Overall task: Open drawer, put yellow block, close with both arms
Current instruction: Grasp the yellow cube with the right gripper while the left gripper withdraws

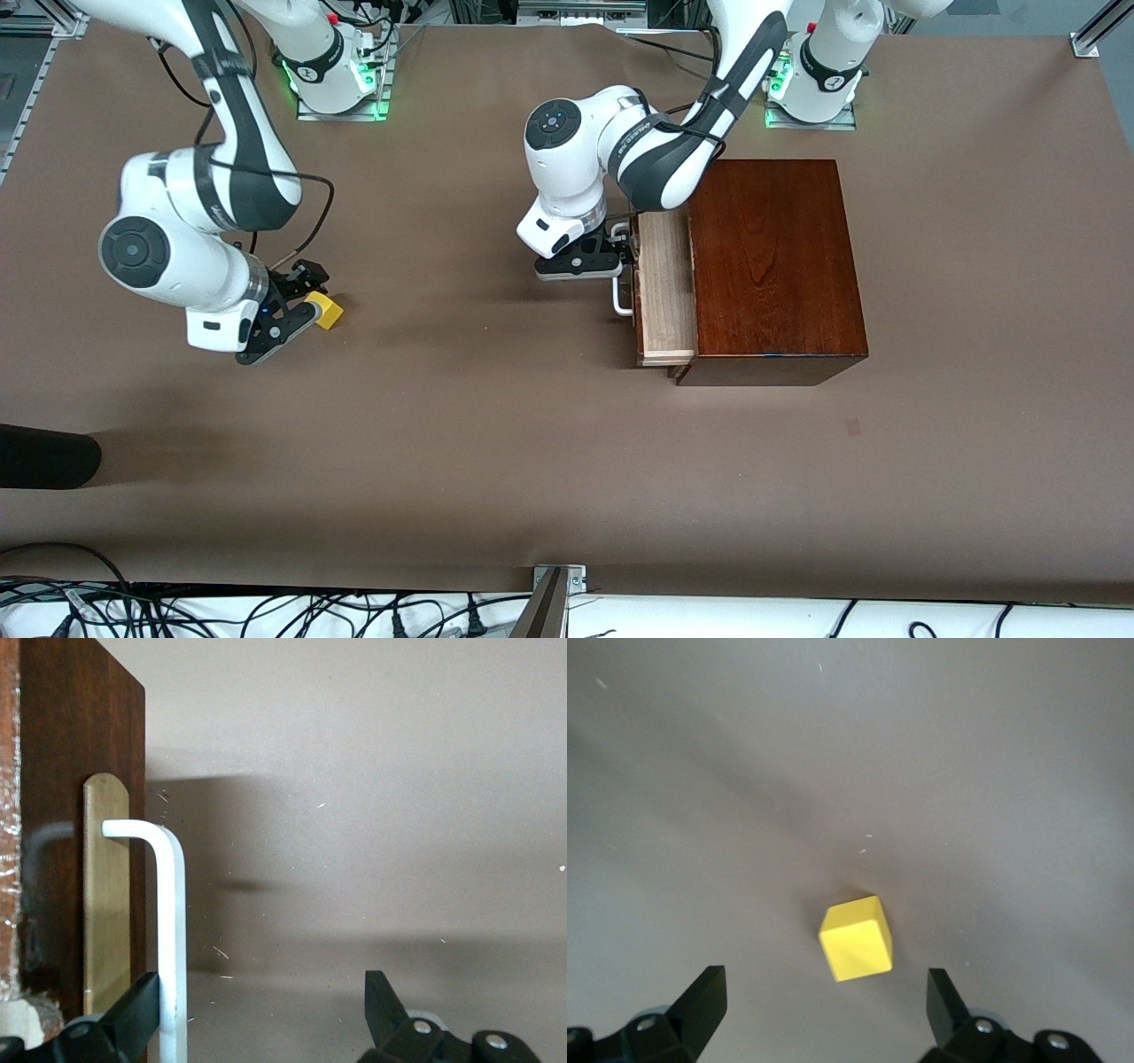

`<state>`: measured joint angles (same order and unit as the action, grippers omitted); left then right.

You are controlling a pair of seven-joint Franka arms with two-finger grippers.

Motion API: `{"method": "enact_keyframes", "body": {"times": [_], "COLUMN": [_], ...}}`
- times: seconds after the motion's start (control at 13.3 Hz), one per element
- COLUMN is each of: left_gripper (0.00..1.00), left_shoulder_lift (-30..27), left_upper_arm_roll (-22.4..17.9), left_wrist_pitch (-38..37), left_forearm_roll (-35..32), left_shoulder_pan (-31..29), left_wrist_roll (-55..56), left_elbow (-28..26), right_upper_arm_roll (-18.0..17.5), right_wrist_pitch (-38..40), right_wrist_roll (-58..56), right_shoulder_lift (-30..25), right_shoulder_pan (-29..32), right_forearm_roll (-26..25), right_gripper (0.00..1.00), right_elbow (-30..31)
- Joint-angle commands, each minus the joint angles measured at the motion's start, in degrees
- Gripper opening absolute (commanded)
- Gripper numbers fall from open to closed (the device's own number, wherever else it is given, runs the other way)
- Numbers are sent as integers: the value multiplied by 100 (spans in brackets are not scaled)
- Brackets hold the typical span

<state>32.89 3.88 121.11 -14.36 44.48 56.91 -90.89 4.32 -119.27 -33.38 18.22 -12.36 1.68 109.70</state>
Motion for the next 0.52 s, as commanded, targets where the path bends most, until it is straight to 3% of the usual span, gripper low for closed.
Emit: {"method": "enact_keyframes", "body": {"times": [0.0, 0.45], "left_gripper": [100, 100], "left_shoulder_lift": [25, -774], "left_upper_arm_roll": [7, 16], "left_wrist_pitch": [-8, -1052], "left_forearm_roll": [126, 354], "left_shoulder_pan": [87, -272], "left_wrist_roll": [-48, -441], "left_elbow": [440, 449], "right_upper_arm_roll": [131, 131], "right_wrist_pitch": [-972, -2152], "right_wrist_roll": [-686, -1065], "right_shoulder_lift": [-205, -91], "right_shoulder_pan": [41, 173], "right_forearm_roll": [139, 324], "right_gripper": [100, 100], "right_elbow": [936, 1800]}}
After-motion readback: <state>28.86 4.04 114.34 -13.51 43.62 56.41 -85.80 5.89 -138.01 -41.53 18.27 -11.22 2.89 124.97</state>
